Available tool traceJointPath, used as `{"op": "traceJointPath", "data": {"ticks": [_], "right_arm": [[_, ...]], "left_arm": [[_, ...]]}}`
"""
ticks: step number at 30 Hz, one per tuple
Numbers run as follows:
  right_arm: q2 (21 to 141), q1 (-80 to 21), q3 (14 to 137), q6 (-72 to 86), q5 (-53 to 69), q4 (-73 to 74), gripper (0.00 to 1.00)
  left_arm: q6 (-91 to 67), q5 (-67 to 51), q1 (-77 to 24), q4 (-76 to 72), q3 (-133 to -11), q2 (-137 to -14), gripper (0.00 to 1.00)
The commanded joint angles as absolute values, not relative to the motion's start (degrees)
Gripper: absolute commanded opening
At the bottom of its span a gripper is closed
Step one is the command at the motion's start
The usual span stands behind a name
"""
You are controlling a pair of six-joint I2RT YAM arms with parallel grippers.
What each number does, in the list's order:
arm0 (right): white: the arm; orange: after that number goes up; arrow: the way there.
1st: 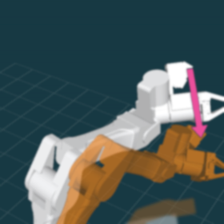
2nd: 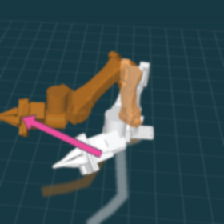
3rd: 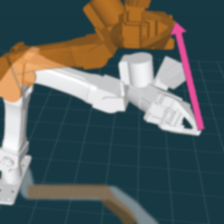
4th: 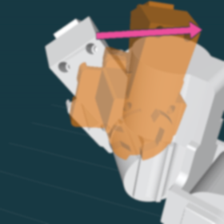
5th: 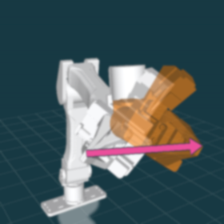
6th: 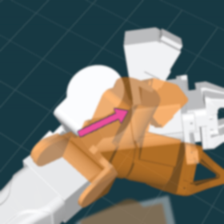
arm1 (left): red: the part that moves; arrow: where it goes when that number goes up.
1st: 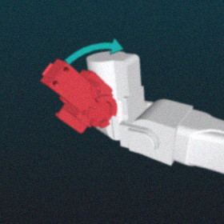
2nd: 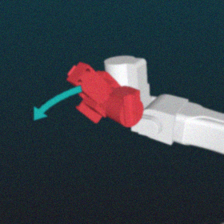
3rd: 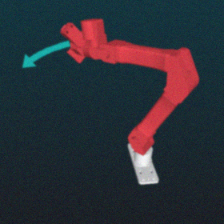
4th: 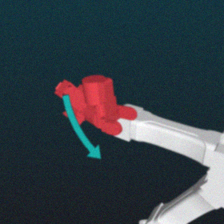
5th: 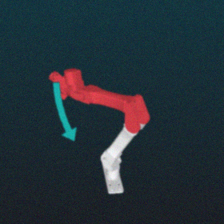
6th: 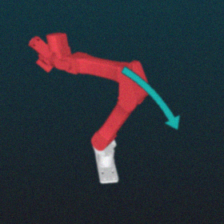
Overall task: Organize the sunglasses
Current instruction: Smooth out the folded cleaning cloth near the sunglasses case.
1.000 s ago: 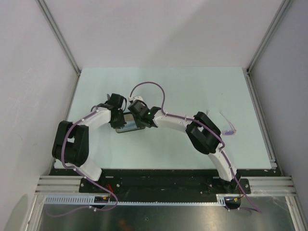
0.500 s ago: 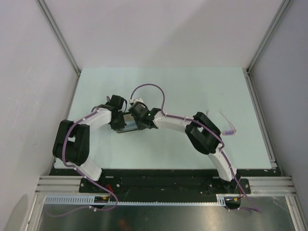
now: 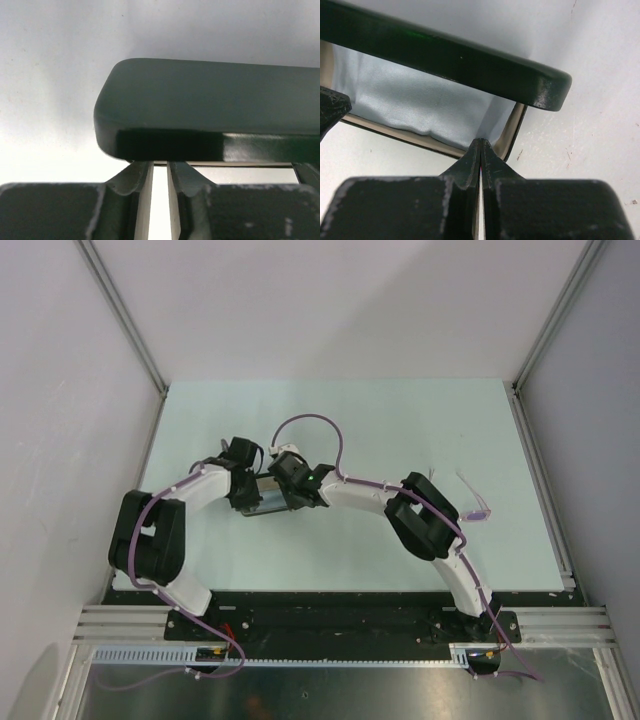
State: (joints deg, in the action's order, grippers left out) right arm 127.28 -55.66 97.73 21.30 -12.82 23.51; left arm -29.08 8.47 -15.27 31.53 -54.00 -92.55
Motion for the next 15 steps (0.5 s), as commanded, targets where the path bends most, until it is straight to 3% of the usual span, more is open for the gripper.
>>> {"op": "traceJointPath", "data": {"ticks": [1, 4, 9, 15], "right_arm": [[124.2, -56.2, 100.5, 18.9, -14.1, 19.9, 0.00], [125.3, -56.9, 101.3, 18.3, -14.7, 18.2, 0.02], [127.4, -56.9, 103.6, 18.5, -12.7, 18.3, 0.26], [129.2, -56.4, 101.7, 18.6, -8.6, 14.7, 0.28]], "left_arm": [[-30.9, 9.9, -15.6, 31.6, -55.5, -86.9, 0.24], [-32.1, 10.8, -15.6, 30.9, -55.5, -85.3, 0.35], [-32.9, 9.4, -15.6, 30.0, -54.6, -86.6, 0.37], [-34.9, 9.2, -15.4, 28.2, -53.4, -88.9, 0.36]]}}
